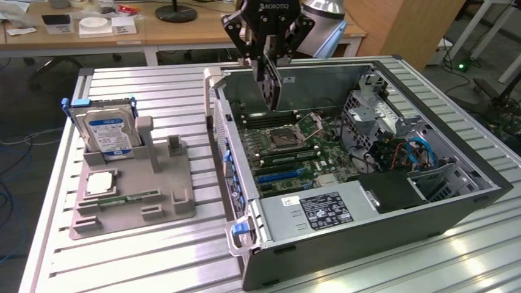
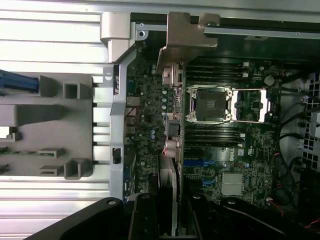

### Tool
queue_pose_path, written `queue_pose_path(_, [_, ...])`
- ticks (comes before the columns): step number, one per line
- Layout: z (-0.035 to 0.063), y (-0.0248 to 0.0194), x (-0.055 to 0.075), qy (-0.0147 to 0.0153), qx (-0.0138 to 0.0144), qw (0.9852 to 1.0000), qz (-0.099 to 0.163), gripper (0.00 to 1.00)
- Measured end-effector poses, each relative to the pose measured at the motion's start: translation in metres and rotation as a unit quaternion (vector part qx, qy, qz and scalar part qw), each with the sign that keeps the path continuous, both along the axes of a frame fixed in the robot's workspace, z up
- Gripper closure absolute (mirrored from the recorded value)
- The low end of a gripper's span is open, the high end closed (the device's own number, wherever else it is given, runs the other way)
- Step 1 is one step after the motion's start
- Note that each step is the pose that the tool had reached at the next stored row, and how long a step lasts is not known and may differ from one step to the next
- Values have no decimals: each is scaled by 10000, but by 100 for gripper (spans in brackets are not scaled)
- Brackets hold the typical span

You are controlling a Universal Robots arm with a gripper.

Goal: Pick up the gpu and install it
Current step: 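Pick up the gpu and move the gpu toward the slot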

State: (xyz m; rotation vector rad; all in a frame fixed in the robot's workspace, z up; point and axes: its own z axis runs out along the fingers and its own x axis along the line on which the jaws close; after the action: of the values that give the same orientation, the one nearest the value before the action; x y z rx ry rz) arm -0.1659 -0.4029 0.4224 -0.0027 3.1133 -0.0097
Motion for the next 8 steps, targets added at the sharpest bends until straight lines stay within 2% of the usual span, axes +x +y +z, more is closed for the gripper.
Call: queue_pose_path(8, [-1, 0, 164, 0, 1, 10000, 0, 73])
